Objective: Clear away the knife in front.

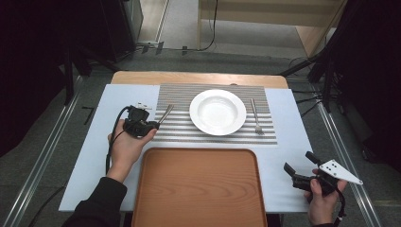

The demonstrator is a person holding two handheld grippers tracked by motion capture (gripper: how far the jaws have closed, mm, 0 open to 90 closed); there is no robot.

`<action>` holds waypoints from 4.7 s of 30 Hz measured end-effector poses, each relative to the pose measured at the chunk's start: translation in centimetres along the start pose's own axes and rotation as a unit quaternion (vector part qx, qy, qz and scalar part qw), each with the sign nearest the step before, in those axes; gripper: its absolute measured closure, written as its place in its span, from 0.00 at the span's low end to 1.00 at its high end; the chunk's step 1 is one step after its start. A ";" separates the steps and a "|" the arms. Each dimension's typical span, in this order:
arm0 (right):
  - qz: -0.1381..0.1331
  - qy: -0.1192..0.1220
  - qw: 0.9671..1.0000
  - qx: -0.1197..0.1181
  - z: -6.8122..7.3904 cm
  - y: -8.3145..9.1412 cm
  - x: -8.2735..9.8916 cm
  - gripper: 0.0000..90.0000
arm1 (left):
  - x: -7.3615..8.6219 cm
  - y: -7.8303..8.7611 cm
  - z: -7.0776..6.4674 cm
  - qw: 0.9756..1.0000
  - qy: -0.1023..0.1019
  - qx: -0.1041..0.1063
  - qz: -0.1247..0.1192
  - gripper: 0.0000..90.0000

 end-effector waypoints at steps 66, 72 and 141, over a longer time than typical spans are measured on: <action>0.002 0.009 1.000 0.002 0.2 0.0 0.0 0.00 | 10.8 7.7 -7.7 0.998 -0.007 0.047 -0.034 0.89; 0.002 0.009 1.000 0.002 0.2 0.0 0.0 0.00 | 11.7 8.5 -8.2 0.998 0.005 0.050 -0.034 0.89; 0.006 0.014 1.000 0.002 0.2 -0.1 0.1 0.00 | 12.7 6.2 -7.8 0.998 -0.026 0.037 -0.038 1.00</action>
Point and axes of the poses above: each handheld gripper's, and its own axes: y roughly backward along the jaws, x roughly out of its underside, z roughly to its left, the point moved 5 cm from there along -y, roughly forward along the jaws, and after that the axes turned 12 degrees about -z, right-handed, at the moved point
